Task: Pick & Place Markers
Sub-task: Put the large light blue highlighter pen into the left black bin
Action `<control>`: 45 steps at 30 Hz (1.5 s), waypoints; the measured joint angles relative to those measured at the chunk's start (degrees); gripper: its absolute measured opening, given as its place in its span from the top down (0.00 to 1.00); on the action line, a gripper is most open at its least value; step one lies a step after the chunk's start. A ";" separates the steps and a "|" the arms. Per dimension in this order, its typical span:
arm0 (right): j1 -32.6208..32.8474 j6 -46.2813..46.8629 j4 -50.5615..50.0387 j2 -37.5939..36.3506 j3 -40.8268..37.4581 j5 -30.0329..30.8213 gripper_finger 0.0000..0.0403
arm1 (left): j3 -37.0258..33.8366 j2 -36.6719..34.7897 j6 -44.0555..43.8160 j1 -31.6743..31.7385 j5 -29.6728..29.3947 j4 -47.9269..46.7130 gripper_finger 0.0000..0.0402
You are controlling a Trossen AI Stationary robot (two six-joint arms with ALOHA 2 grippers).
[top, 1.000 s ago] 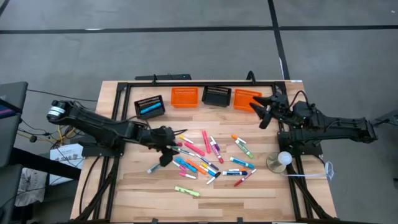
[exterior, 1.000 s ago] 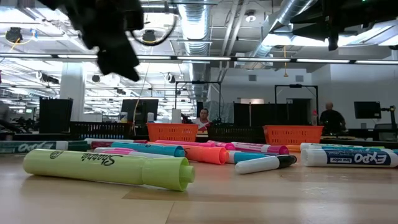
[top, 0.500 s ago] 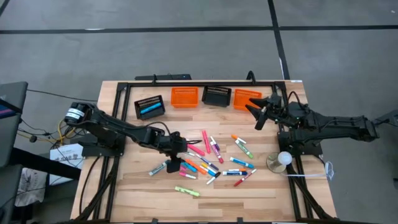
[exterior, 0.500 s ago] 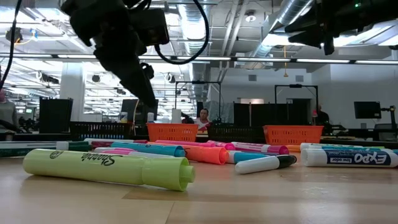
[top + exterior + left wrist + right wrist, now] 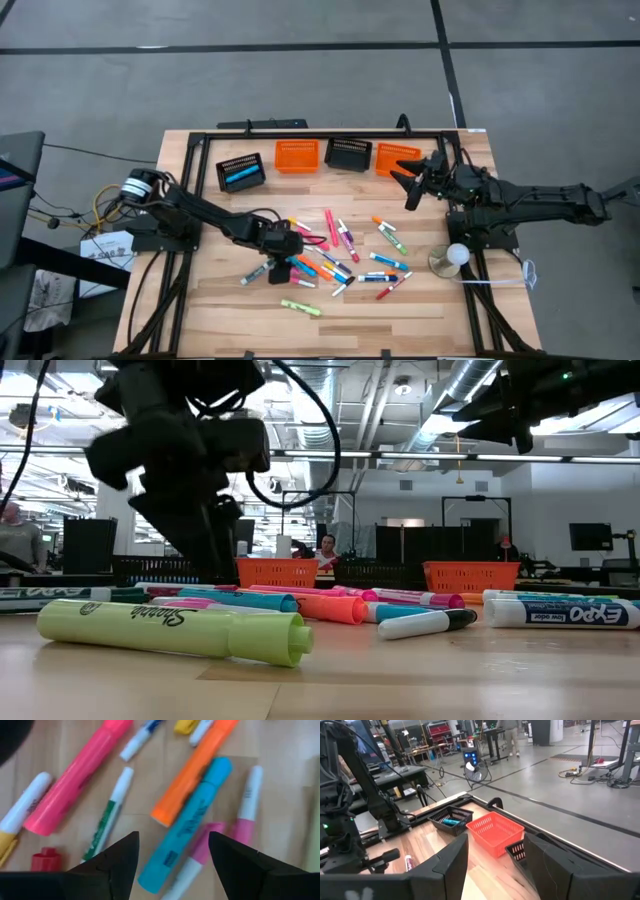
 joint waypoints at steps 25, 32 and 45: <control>0.00 0.00 0.02 -0.07 0.00 0.00 0.54 | 0.33 5.65 0.01 0.09 -2.88 -0.16 0.43; 0.02 0.00 0.02 -0.07 0.00 -0.02 0.54 | 0.21 4.96 -0.05 0.28 -3.74 -0.17 0.44; 0.02 0.00 0.02 -0.07 0.00 -0.02 0.54 | 0.09 4.57 -0.09 0.33 -4.01 -0.53 0.47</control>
